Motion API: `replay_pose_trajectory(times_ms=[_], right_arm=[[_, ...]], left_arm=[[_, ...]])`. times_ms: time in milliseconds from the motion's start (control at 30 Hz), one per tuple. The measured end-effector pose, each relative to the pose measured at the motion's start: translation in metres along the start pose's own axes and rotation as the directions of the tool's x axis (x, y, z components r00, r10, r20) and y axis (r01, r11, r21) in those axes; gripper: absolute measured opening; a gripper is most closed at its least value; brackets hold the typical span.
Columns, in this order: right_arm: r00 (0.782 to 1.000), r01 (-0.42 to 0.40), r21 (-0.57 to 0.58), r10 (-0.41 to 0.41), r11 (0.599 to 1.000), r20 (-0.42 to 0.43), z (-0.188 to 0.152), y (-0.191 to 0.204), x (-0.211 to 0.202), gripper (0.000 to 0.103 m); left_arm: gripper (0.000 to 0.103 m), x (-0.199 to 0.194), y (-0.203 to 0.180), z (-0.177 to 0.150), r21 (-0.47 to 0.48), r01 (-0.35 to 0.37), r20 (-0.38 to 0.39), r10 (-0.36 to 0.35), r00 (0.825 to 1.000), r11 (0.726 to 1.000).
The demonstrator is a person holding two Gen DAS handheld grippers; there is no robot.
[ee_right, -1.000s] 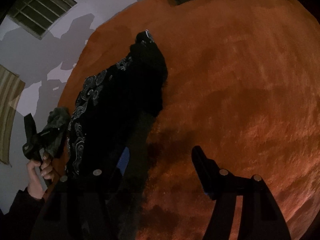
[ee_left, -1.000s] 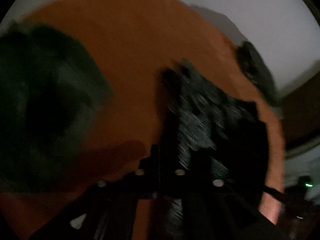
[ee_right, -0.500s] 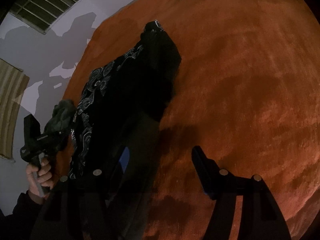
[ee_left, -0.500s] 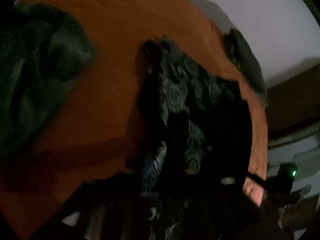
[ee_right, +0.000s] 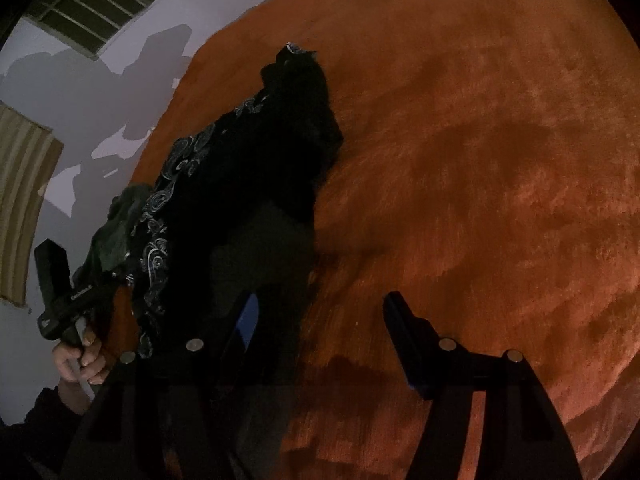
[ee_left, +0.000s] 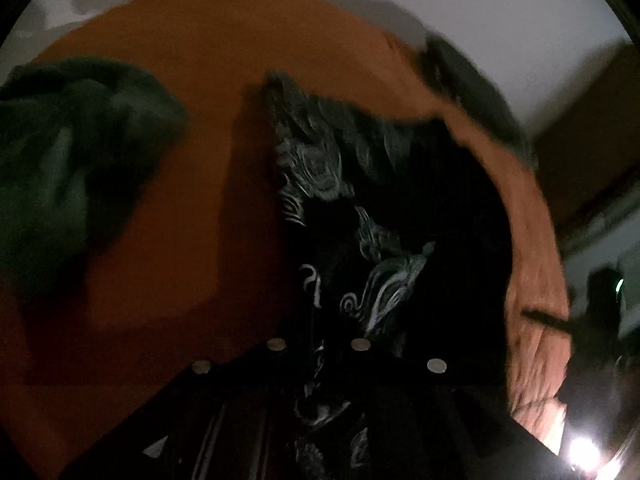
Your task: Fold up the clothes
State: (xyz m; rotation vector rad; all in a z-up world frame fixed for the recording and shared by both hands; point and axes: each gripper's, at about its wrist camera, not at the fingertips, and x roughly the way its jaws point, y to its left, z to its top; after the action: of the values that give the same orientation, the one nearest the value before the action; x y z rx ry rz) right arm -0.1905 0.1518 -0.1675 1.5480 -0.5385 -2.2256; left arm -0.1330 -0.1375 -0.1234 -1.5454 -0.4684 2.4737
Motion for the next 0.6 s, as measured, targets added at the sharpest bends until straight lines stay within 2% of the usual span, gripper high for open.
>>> replay_pose_trajectory(times_ms=[100, 167, 200, 267, 367, 433, 500, 533, 600], right_arm=[[1.000, -0.005, 0.001, 0.005, 1.000, -0.007, -0.003, 0.001, 0.000, 0.065], [1.000, -0.012, 0.005, 0.012, 1.000, -0.014, -0.006, 0.004, 0.000, 0.065], [1.000, -0.019, -0.006, 0.019, 1.000, -0.018, -0.010, 0.009, -0.003, 0.065], [0.999, -0.031, -0.057, 0.030, 0.998, -0.022, -0.020, 0.024, -0.010, 0.065], [0.999, -0.033, -0.247, 0.025, 0.969, -0.035, -0.056, 0.058, -0.021, 0.065], [0.998, -0.027, -0.425, -0.002, 0.905, -0.067, -0.092, 0.082, -0.023, 0.065], [0.996, 0.000, -0.604, -0.055, 0.797, -0.072, -0.133, 0.104, -0.022, 0.065], [0.995, 0.015, -0.668, -0.078, 0.744, -0.064, -0.151, 0.112, -0.021, 0.065], [0.993, 0.045, -0.747, -0.110, 0.663, -0.038, -0.180, 0.123, -0.017, 0.065]], left_arm=[[0.016, 0.018, 0.006, 0.000, -0.030, -0.003, -0.071, 0.001, 0.997, 1.000], [0.019, 0.007, 0.019, -0.001, -0.103, 0.024, -0.062, -0.031, 0.998, 0.994], [0.030, -0.004, 0.026, -0.004, -0.136, 0.028, -0.051, -0.035, 0.998, 0.990], [0.046, -0.028, 0.035, -0.019, -0.158, -0.004, -0.053, -0.004, 0.999, 0.987], [0.049, -0.055, 0.036, -0.050, -0.130, -0.025, -0.085, 0.014, 0.996, 0.991], [0.050, -0.064, 0.024, -0.079, -0.089, -0.004, -0.145, -0.009, 0.989, 0.996], [0.051, -0.059, 0.016, -0.105, -0.092, 0.033, -0.210, -0.052, 0.976, 0.995], [0.051, -0.057, 0.013, -0.119, -0.102, 0.054, -0.243, -0.077, 0.967, 0.993], [0.051, -0.050, 0.010, -0.141, -0.129, 0.078, -0.290, -0.113, 0.950, 0.989]])
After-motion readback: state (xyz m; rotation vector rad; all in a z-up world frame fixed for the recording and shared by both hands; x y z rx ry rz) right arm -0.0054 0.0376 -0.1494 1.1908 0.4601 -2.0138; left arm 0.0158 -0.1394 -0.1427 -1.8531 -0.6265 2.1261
